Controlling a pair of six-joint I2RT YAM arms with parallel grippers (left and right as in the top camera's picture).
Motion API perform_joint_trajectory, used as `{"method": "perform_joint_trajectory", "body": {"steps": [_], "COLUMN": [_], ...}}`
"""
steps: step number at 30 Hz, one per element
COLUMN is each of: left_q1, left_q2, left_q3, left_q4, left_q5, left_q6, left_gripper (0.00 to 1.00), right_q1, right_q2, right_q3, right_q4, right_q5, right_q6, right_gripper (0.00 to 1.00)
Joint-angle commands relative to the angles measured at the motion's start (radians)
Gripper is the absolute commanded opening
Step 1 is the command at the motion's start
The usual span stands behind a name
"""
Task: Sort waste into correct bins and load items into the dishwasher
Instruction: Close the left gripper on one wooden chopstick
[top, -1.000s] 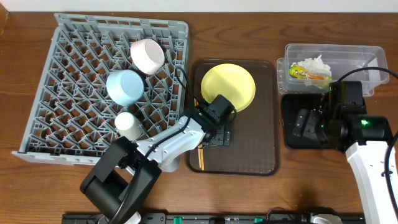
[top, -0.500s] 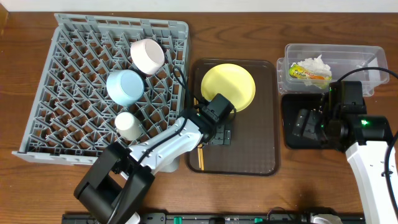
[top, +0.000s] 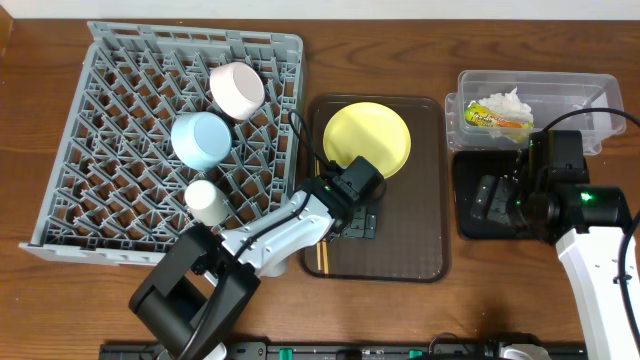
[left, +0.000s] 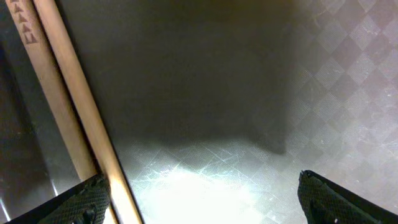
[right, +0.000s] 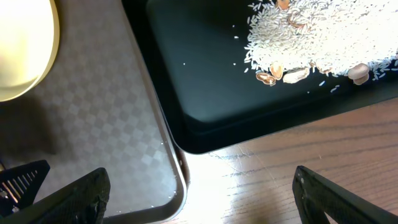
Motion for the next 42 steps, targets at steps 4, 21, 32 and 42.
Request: {"method": "perform_joint_trajectory", "body": {"steps": [4,21,32,42], "left_q1": [-0.002,-0.002,-0.021,-0.021], "left_q2": [0.013,0.025,0.038,0.103], "left_q3": [0.007,-0.020,-0.026,-0.026], "left_q4": [-0.002,0.002,0.003,0.003], "left_q5": [-0.034,-0.034,-0.035,-0.027], "left_q6": [-0.002,-0.002,-0.019,-0.064], "left_gripper": [0.96,0.59,0.59,0.48], "right_q1": [-0.008,-0.008,-0.008,-0.008], "right_q2": [-0.011,-0.011,-0.011,-0.011], "right_q3": [0.018,0.018,0.018,0.018], "right_q4": [-0.001,-0.005,-0.006,-0.011], "right_q5": [0.000,-0.009,-0.015,-0.015], "right_q6": [-0.006,-0.005,-0.005,-0.005], "right_gripper": [0.92,0.91,0.91,0.91]}}
